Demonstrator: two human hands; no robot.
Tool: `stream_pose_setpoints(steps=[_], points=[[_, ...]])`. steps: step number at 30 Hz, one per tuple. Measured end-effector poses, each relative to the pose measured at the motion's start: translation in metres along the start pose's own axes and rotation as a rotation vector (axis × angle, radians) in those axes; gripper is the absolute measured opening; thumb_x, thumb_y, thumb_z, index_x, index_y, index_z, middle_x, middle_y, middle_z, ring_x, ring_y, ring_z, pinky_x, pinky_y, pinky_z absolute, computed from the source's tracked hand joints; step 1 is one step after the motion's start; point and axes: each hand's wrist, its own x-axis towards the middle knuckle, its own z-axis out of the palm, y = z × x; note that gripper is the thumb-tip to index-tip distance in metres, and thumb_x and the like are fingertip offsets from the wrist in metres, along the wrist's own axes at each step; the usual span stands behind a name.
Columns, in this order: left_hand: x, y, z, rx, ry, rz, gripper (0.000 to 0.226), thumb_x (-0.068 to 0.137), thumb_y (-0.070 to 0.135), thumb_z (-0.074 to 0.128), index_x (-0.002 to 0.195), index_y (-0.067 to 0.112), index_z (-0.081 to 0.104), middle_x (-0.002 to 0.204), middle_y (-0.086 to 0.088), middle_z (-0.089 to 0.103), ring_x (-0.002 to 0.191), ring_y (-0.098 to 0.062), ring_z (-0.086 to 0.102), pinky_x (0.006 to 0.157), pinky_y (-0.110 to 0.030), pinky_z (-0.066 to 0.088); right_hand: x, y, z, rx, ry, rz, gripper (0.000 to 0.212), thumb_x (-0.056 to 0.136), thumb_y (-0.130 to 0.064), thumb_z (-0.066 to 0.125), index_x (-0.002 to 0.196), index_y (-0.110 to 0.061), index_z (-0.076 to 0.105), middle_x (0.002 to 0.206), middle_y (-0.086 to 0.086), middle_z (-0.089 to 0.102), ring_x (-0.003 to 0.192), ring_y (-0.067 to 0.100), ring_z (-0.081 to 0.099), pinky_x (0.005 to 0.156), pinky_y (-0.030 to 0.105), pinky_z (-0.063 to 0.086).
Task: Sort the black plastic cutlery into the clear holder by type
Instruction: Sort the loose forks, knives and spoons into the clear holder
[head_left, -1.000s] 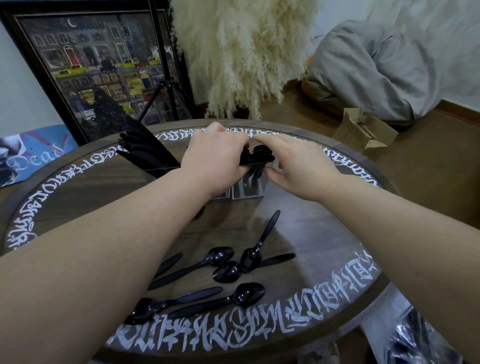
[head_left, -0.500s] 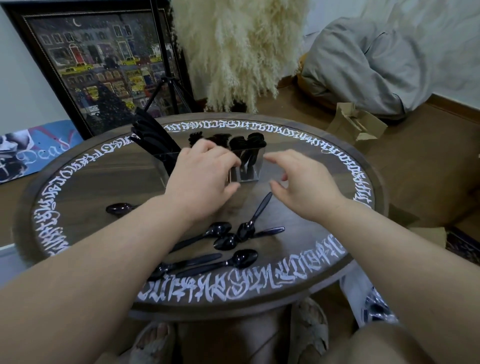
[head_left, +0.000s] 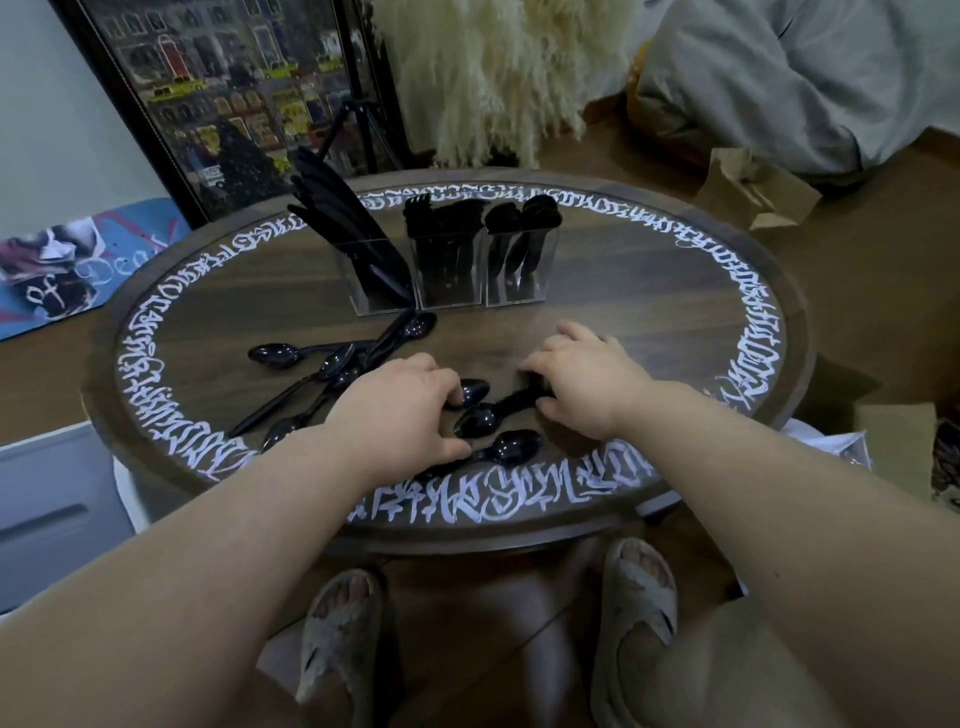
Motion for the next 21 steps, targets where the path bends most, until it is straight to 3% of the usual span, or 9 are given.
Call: stream_pose_setpoints(steps=[2,5,7,9,13,16,21], points=[[-0.002,0.000,0.000,0.019,-0.024,0.019,0.043,0.079,0.055,0.067,0.113,0.029,0.057,0.109,0.008,0.050,0.103,-0.013,0.050,0.082,-0.028,0.045,0.002,-0.002,0.000,-0.045,0.051,-0.007,0.034,0.091,-0.035,0.055,0.125,-0.028,0.055,0.128,0.001,0.051,0.131,0.028,0.030,0.099,0.044,0.037],[-0.002,0.000,0.005,0.017,-0.046,0.049,0.035,0.081,0.053,0.066,0.106,0.030,0.060,0.102,0.010,0.048,0.102,-0.013,0.050,0.082,-0.029,0.046,0.003,-0.001,0.000,0.014,0.058,0.005,0.024,0.090,-0.032,0.057,0.113,-0.025,0.060,0.112,0.001,0.061,0.115,0.026,0.041,0.084,0.033,0.040],[0.000,0.001,0.008,0.011,-0.034,0.080,0.032,0.081,0.053,0.065,0.102,0.030,0.061,0.099,0.011,0.046,0.101,-0.013,0.049,0.083,-0.030,0.046,0.002,-0.002,0.001,0.055,0.027,0.017,0.016,0.090,-0.026,0.056,0.105,-0.023,0.060,0.104,0.001,0.065,0.108,0.026,0.046,0.086,0.033,0.043],[0.001,0.003,0.010,0.000,-0.027,0.109,0.030,0.081,0.053,0.065,0.100,0.031,0.062,0.097,0.011,0.046,0.100,-0.011,0.049,0.083,-0.031,0.048,0.002,-0.003,0.002,0.077,0.001,0.032,0.013,0.089,-0.021,0.056,0.101,-0.022,0.060,0.104,0.003,0.065,0.104,0.028,0.051,0.090,0.036,0.045],[0.003,0.008,0.014,-0.023,-0.058,0.143,0.031,0.078,0.056,0.065,0.095,0.031,0.061,0.098,0.012,0.049,0.095,-0.009,0.050,0.081,-0.033,0.050,-0.001,-0.005,-0.003,0.088,-0.047,0.088,0.016,0.091,-0.016,0.055,0.106,-0.015,0.061,0.102,0.004,0.061,0.100,0.026,0.056,0.073,0.028,0.039],[0.007,0.008,0.018,-0.016,-0.060,0.138,0.026,0.083,0.051,0.064,0.095,0.028,0.062,0.099,0.009,0.050,0.094,-0.012,0.051,0.080,-0.032,0.049,-0.003,-0.004,-0.006,0.091,-0.041,0.119,0.006,0.092,-0.018,0.055,0.096,-0.014,0.056,0.095,0.005,0.058,0.091,0.025,0.056,0.069,0.028,0.038],[0.014,0.002,0.015,-0.027,0.032,0.078,0.014,0.089,0.039,0.059,0.089,0.025,0.060,0.098,0.007,0.051,0.092,-0.014,0.053,0.079,-0.032,0.049,-0.003,0.001,-0.007,0.242,-0.037,0.178,0.021,0.090,-0.017,0.062,0.110,-0.014,0.061,0.110,0.003,0.063,0.104,0.023,0.057,0.080,0.027,0.042]])
